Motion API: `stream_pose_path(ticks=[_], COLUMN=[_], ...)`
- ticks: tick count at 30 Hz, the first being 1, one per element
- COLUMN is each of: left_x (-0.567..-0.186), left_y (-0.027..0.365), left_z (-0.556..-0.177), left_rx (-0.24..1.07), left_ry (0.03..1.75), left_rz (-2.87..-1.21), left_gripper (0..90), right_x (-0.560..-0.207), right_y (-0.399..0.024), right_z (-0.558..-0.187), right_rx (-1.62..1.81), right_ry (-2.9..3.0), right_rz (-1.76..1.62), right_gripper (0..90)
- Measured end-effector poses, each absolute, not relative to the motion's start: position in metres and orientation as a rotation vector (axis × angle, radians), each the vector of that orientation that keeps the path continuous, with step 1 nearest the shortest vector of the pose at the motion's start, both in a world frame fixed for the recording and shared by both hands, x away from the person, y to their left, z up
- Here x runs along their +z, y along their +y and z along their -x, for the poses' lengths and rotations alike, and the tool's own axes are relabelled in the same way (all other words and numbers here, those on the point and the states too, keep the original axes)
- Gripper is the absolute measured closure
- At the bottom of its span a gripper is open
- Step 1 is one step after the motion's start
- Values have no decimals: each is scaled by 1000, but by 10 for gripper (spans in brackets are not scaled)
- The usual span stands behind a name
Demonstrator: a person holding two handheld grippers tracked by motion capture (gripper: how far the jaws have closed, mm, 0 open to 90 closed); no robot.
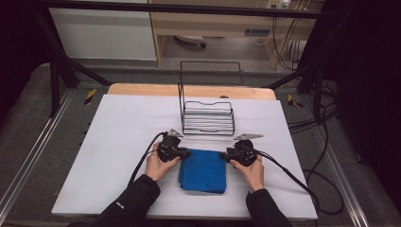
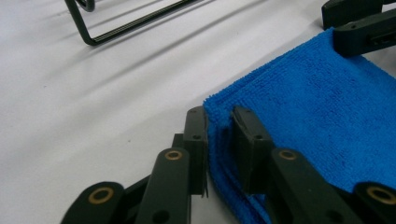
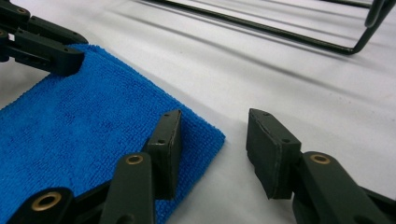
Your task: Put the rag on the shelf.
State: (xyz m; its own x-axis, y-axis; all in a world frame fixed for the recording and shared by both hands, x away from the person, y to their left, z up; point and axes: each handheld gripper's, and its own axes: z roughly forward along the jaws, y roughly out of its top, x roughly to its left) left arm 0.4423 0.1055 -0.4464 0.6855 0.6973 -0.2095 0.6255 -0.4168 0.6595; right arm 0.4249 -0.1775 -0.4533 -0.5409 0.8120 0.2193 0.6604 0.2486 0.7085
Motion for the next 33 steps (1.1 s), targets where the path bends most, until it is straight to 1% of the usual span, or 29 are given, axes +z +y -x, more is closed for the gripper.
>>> stream_pose_path(ticks=[7,18,20,26,33], left_x=[-446,-446,-445,-442,-428], left_y=[104,103,104,107,113], left_z=[-441,-439,-440,-438,-430], left_rx=[124,137,137,130,159], left_ry=[994,976,975,981,955], left_rz=[-2170,-2178,-2175,-2142,-2074], left_gripper=[809,833,837,845,847], right_x=[-452,-452,-451,-446,-433], right_y=[-174,-171,-172,-174,-177], right_z=[-423,-421,-422,-419,-412], right_rx=[1159,1174,1181,1215,1305], right_ry=[2365,2391,2394,2376,2321], right_rz=[-1387,-1438,-1439,-1416,-1370], right_gripper=[621,819,843,862,863])
